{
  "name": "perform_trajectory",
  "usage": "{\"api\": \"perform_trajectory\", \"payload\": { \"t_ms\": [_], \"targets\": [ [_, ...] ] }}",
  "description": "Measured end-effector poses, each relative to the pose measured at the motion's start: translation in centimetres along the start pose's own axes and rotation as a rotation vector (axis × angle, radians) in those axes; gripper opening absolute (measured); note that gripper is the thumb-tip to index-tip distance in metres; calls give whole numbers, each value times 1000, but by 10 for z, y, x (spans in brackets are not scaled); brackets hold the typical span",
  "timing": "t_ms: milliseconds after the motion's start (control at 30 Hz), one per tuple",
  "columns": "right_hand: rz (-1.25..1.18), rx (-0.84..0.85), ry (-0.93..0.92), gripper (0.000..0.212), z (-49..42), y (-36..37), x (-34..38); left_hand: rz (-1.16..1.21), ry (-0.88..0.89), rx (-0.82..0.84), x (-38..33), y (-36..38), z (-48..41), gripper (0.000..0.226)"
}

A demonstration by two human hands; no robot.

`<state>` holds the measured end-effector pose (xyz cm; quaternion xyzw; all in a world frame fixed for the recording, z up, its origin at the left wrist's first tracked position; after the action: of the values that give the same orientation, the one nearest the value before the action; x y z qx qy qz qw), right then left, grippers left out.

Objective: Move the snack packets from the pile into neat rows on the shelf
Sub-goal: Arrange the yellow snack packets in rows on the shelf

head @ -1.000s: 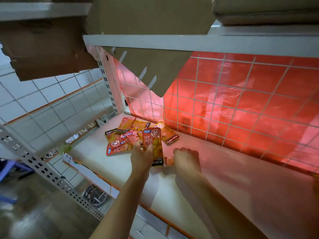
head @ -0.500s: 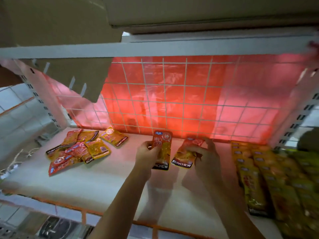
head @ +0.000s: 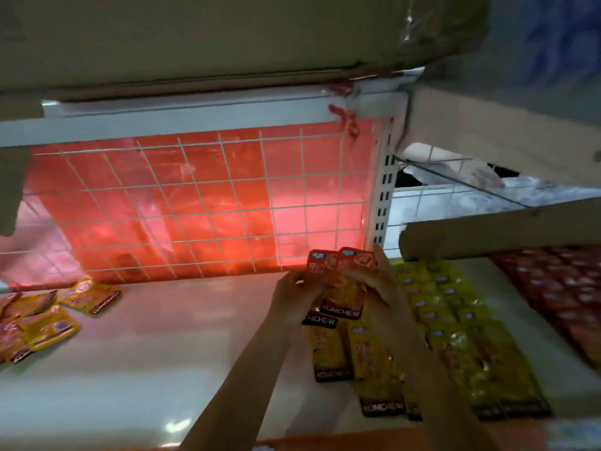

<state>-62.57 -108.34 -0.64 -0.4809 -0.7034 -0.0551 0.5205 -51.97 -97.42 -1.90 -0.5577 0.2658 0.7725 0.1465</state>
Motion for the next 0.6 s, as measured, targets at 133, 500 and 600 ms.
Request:
{"api": "perform_trajectory", "payload": {
  "t_ms": [133, 500, 600],
  "targets": [
    [-92, -6, 46, 42, 5, -59, -24, 22, 22, -42, 16, 61, 9, 17],
    [-126, -73, 385, 83, 11, -182, -116, -6, 68, -94, 69, 212, 17, 5],
    [-183, -171, 454, 83, 14, -211, -133, -14, 21, -76, 81, 239, 15, 8]
  ]
}}
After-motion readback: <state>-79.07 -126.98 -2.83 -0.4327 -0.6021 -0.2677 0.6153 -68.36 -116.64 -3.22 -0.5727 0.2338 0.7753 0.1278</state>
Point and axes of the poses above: each hand's wrist, its own z-axis away from the middle knuckle, its own y-axis out of the palm, x = y × z, the point moved 5 cm from there along -z, towards the middle knuckle, and after that the axes turned 12 degrees about z, right-handed, at the moved point
